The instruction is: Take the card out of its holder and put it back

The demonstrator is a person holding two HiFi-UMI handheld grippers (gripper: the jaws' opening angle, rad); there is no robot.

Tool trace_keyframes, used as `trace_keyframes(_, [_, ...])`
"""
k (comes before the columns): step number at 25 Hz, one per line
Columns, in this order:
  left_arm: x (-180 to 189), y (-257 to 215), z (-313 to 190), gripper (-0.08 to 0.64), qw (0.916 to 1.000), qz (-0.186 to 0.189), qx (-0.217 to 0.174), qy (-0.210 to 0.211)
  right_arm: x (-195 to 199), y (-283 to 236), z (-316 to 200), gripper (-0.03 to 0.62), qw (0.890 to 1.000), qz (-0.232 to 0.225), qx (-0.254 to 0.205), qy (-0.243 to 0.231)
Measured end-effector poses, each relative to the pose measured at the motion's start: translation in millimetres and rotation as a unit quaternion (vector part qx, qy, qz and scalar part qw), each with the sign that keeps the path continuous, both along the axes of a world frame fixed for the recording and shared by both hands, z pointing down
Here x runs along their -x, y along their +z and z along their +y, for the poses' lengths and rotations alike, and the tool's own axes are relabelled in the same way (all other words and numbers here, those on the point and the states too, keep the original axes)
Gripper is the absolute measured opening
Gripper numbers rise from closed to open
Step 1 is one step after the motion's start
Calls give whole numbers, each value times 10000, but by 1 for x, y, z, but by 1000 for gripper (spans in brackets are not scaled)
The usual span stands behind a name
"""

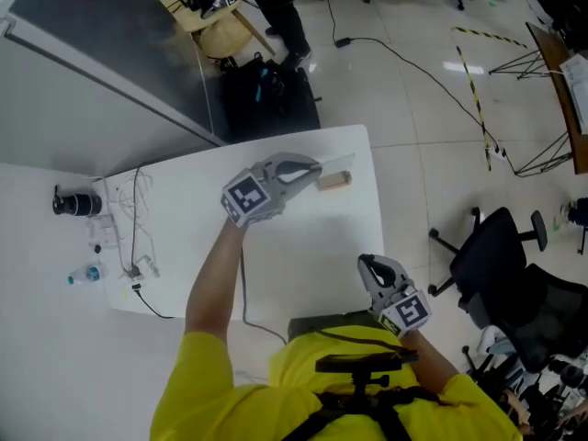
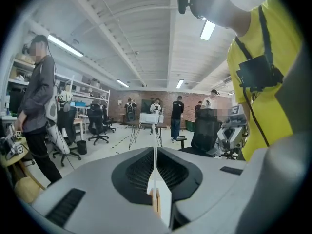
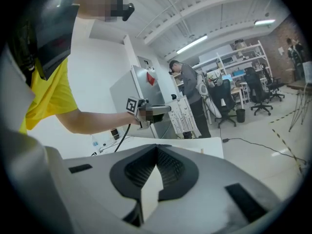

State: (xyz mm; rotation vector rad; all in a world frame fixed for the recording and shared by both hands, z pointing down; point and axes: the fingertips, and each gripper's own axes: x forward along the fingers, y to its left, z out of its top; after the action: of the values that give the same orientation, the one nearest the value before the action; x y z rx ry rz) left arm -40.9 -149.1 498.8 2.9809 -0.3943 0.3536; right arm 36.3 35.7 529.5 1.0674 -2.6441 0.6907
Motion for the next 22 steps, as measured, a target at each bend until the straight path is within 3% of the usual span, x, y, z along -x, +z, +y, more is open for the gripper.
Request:
trace_keyframes(6, [13, -121, 10, 18, 9980, 63, -539, -329, 5, -36, -11, 6, 9992, -165, -350, -115])
trace_keyframes(9, [14, -159, 19, 18, 9954, -19, -876, -385, 5, -48, -18, 6, 9983, -191, -535, -125])
trace_keyframes(12, [12, -176, 29, 17, 9932, -59, -1104, -370, 0, -56, -20, 6, 9977, -220, -636, -70])
trace_keyframes(22, [7, -177, 42, 17, 9921, 7, -1240, -212, -6, -57, -18, 6, 9974, -257, -677, 42])
